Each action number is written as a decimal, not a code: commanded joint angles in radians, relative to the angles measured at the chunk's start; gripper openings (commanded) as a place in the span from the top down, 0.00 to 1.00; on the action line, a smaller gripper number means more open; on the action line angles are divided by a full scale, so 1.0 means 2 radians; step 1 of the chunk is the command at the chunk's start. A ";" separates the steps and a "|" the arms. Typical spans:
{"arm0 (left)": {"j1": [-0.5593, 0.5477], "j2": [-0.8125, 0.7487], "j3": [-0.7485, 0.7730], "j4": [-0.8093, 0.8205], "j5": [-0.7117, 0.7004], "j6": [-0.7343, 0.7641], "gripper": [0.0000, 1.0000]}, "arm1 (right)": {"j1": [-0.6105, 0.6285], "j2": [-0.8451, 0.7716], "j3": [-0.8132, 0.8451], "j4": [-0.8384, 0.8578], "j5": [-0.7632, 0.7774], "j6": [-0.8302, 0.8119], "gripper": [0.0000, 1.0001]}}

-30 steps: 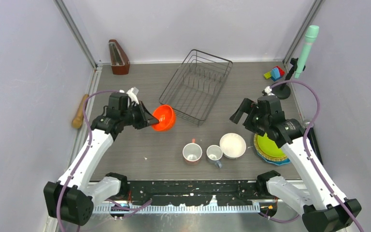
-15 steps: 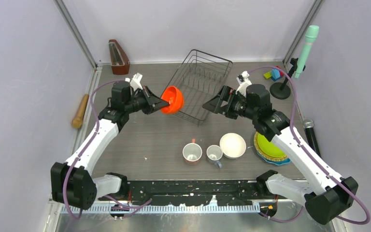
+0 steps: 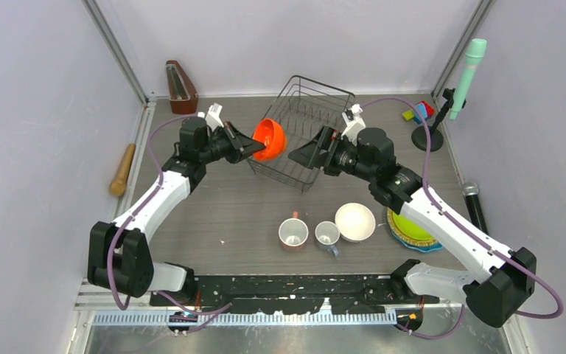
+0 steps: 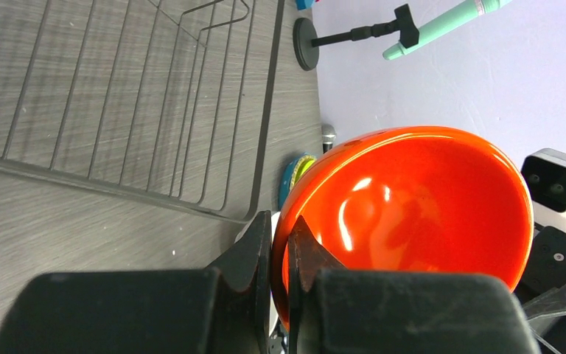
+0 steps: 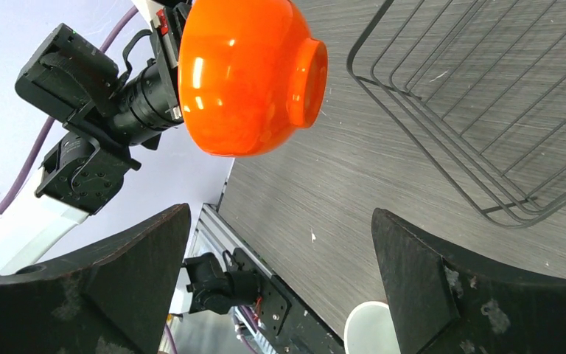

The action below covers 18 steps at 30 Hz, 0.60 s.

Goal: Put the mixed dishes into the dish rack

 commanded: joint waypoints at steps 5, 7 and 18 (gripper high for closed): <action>-0.011 0.017 0.033 0.064 0.010 -0.015 1.00 | 0.005 0.046 0.041 0.054 0.003 0.018 0.00; -0.015 0.020 0.033 0.065 0.011 -0.016 1.00 | 0.009 0.057 0.046 0.067 0.004 0.015 0.00; -0.025 0.028 0.034 0.071 0.020 -0.021 1.00 | 0.015 0.098 0.079 0.072 0.012 -0.011 0.00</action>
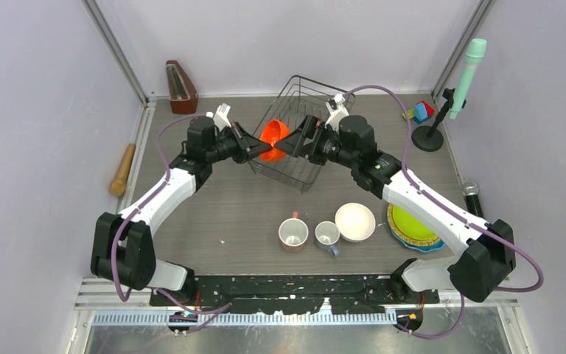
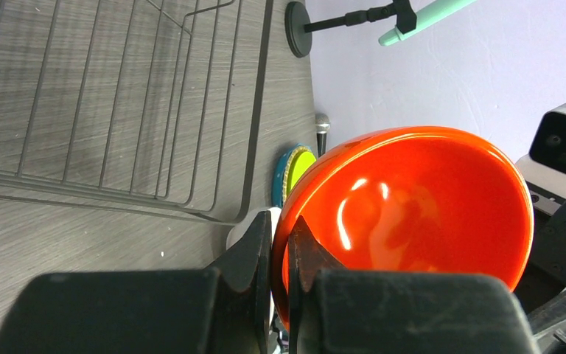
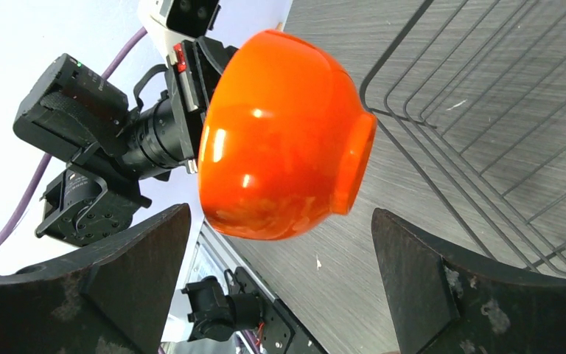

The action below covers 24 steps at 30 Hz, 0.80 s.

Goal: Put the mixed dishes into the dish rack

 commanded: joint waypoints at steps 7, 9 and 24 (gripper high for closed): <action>-0.006 0.003 0.027 0.043 0.026 -0.013 1.00 | 0.003 0.011 0.023 0.031 0.015 -0.013 0.05; -0.008 0.003 0.027 0.044 0.027 -0.014 1.00 | 0.003 0.013 0.021 0.038 0.016 -0.011 0.08; -0.023 0.013 0.029 0.037 0.024 0.001 0.95 | 0.003 0.017 0.020 0.048 0.021 -0.020 0.87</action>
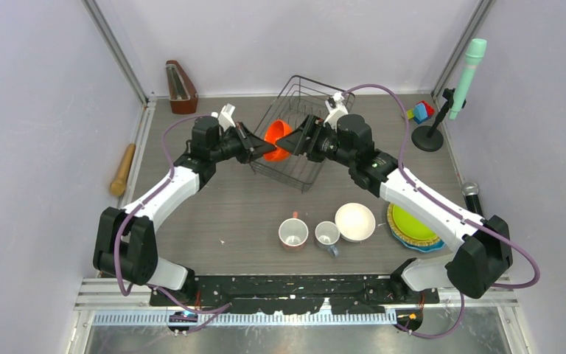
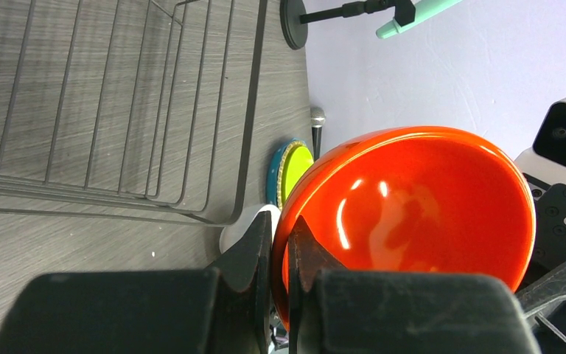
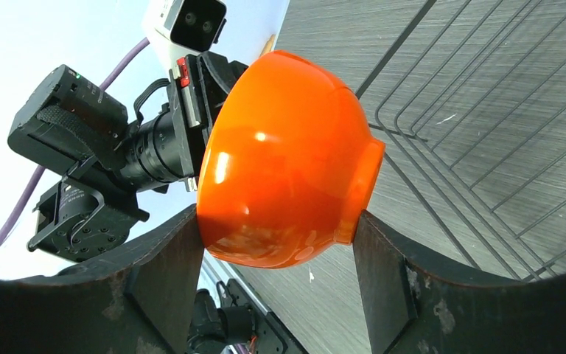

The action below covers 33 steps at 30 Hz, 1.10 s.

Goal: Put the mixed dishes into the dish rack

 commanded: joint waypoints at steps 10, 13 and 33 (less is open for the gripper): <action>0.005 -0.027 0.022 -0.030 -0.020 0.040 0.51 | 0.003 0.012 0.049 -0.047 0.066 -0.068 1.00; 0.023 -0.041 0.015 -0.044 -0.031 0.044 0.46 | 0.002 0.023 0.070 -0.088 0.089 -0.088 1.00; 0.094 -0.048 0.024 -0.208 -0.118 0.142 0.22 | 0.064 0.314 0.433 -0.413 0.337 -0.361 1.00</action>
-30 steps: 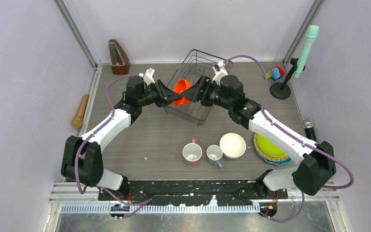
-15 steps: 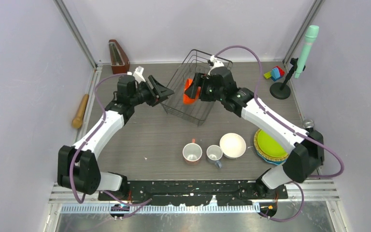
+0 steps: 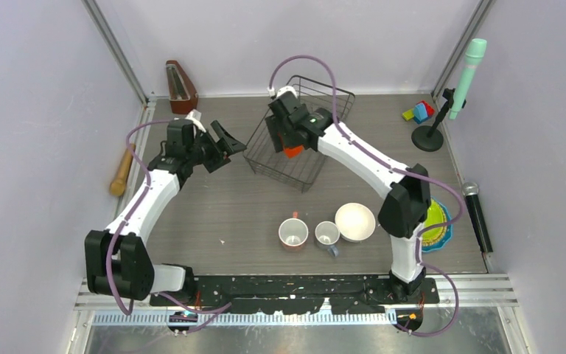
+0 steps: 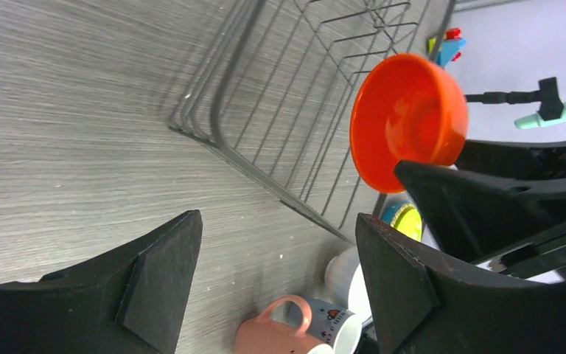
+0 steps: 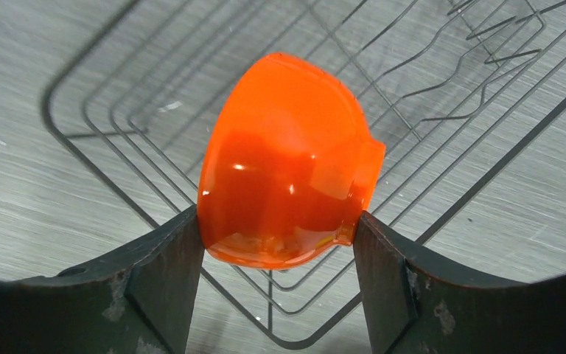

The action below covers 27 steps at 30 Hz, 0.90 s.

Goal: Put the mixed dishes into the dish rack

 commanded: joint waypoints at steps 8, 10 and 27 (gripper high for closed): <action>0.007 0.035 0.023 -0.017 -0.016 0.038 0.23 | 0.019 0.123 0.139 -0.148 0.146 -0.089 1.00; 0.007 0.033 0.023 -0.018 -0.018 0.040 0.23 | 0.025 0.134 0.135 -0.150 0.169 -0.090 1.00; 0.007 0.009 0.015 -0.040 -0.043 0.060 0.23 | 0.064 0.165 0.081 -0.143 0.150 -0.054 0.13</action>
